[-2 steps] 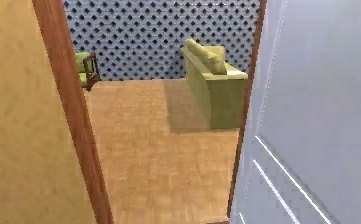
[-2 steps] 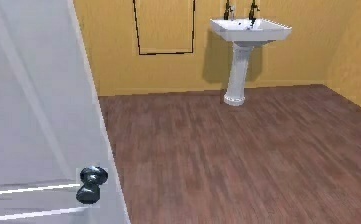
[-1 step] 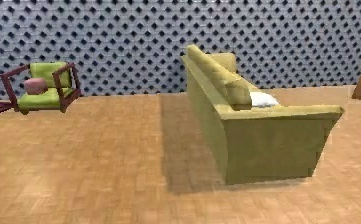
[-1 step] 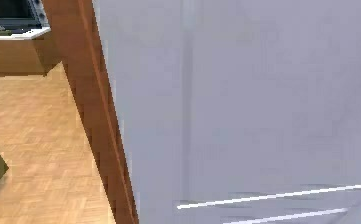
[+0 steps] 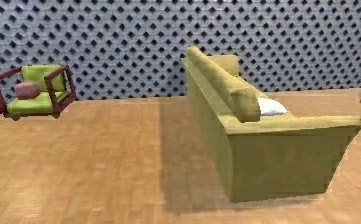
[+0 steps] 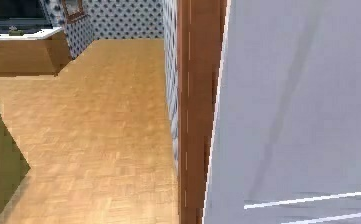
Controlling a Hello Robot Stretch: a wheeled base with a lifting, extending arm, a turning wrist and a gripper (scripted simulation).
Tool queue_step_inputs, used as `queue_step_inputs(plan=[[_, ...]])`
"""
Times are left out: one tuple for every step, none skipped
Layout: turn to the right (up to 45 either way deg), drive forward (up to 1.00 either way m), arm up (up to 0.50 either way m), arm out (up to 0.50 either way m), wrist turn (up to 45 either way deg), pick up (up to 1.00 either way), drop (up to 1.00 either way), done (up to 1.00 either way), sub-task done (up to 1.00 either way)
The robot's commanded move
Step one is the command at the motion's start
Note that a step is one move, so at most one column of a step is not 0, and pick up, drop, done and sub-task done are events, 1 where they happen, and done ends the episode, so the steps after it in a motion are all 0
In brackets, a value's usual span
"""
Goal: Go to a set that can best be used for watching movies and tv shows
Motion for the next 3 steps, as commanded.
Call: queue_step_inputs(plan=[[24.0,0.0,0.0,0.0,0.0,0.0,0.0,0.0,0.0],[0.0,0.45,0.0,0.0,0.0,0.0,0.0,0.0,0.0],[45.0,0.0,0.0,0.0,0.0,0.0,0.0,0.0,0.0]])
